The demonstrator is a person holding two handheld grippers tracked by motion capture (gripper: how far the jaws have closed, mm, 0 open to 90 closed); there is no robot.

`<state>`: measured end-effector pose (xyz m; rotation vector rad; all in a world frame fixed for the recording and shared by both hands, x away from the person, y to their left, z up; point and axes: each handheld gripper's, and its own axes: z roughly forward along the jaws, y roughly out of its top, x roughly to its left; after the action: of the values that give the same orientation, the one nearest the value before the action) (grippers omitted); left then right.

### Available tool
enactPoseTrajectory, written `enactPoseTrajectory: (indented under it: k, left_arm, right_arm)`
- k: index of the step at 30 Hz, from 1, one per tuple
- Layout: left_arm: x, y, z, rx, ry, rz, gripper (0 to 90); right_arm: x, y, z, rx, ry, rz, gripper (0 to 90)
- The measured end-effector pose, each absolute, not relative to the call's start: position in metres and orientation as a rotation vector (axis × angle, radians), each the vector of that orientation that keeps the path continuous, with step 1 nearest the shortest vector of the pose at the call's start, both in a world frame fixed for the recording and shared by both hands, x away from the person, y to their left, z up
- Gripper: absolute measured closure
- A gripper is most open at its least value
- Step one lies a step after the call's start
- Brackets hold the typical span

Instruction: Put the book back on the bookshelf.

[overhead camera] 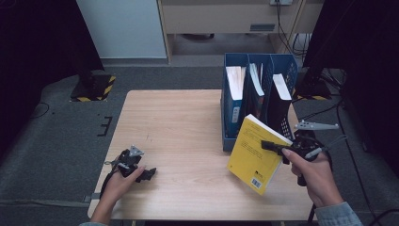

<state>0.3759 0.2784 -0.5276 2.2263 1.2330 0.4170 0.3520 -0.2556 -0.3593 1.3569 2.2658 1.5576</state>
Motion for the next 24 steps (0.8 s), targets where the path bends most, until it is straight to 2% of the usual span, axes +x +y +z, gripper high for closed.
enactPoseTrajectory:
  k: [24]
  left_arm:
    - [0.376, 0.278, -0.528, 2.226, 1.231, 0.417, 0.0]
  right_arm:
    - [0.370, -0.291, -0.287, 1.422, 2.168, 1.528, 74.1]
